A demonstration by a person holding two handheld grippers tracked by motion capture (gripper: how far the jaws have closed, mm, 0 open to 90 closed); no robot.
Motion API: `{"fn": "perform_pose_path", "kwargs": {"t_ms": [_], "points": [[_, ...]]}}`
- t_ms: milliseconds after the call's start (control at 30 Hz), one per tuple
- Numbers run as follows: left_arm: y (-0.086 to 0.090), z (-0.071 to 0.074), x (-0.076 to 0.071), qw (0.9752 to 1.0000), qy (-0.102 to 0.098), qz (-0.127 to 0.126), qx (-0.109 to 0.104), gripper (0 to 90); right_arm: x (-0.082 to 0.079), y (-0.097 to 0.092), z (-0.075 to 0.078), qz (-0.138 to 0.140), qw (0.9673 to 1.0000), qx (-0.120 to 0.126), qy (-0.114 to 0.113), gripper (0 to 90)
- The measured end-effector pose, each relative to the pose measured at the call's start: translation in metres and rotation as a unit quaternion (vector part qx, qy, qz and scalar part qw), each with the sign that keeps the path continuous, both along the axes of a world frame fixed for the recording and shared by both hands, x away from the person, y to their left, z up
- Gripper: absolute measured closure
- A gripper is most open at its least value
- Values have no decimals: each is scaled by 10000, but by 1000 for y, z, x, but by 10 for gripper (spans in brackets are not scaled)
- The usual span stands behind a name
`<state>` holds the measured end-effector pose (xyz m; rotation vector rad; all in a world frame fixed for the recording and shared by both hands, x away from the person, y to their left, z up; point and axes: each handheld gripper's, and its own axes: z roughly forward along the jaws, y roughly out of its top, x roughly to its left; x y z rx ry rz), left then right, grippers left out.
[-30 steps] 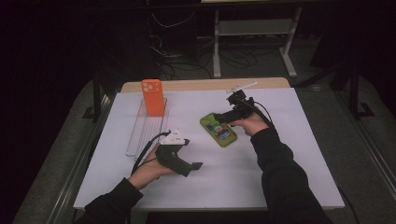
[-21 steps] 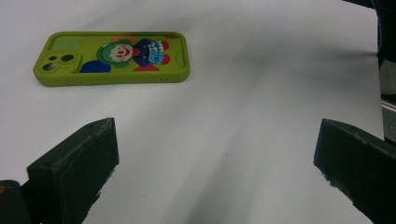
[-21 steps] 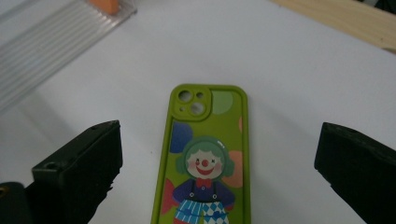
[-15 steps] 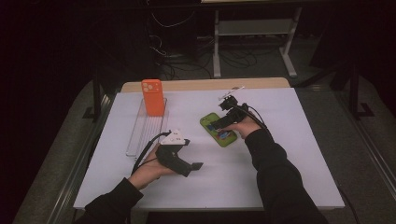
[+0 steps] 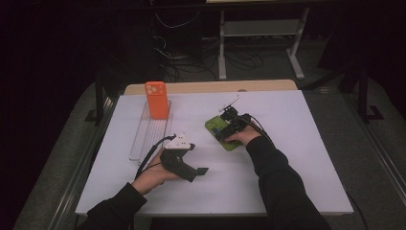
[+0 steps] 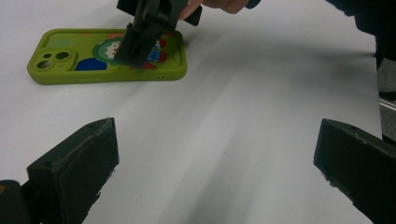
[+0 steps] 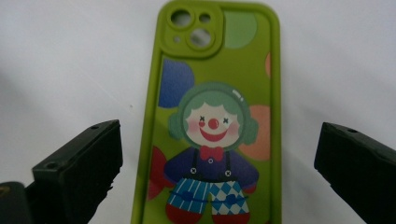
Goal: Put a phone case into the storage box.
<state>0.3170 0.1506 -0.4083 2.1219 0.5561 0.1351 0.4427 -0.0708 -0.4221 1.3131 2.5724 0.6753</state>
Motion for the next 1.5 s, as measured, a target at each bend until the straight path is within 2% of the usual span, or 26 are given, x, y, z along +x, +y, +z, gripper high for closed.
{"fn": "perform_pose_path", "kwargs": {"t_ms": [267, 600, 700, 900, 1100, 1200, 1233, 1367, 1500], "points": [[0, -1, 0, 10000, 5, -9, 13, 0, 1, 1, -7, -29, 9998, -98, 183, 5], [0, -2, 1, 10000, 14, -2, -4, 0, 0, 3, -13, 36, 9992, -234, 308, 87], [0, -2, 1, 10000, 19, 4, 7, 0, -1, 3, -12, 55, 9993, -244, 271, 130], [1, -2, 1, 10000, 26, 19, 24, 0, -2, 4, -13, 69, 9993, -258, 249, 138], [1, -2, 3, 9999, 43, 120, -46, 0, -2, 3, -12, 122, 9994, -244, 227, 149], [2, -1, 3, 9999, 42, 107, -40, 0, -3, 3, -12, 246, 9993, -253, 104, 151], [2, -1, 4, 9999, 62, 101, -32, 0, -4, 2, -11, 263, 9992, -289, 78, 151], [1, 1, 7, 9999, 25, 86, 80, 0, -6, -8, -2, 395, 9991, -166, 33, 151], [3, 8, 13, 9999, -27, 72, 131, 0, -11, -21, 8, 586, 9982, -136, -13, 151]]}}
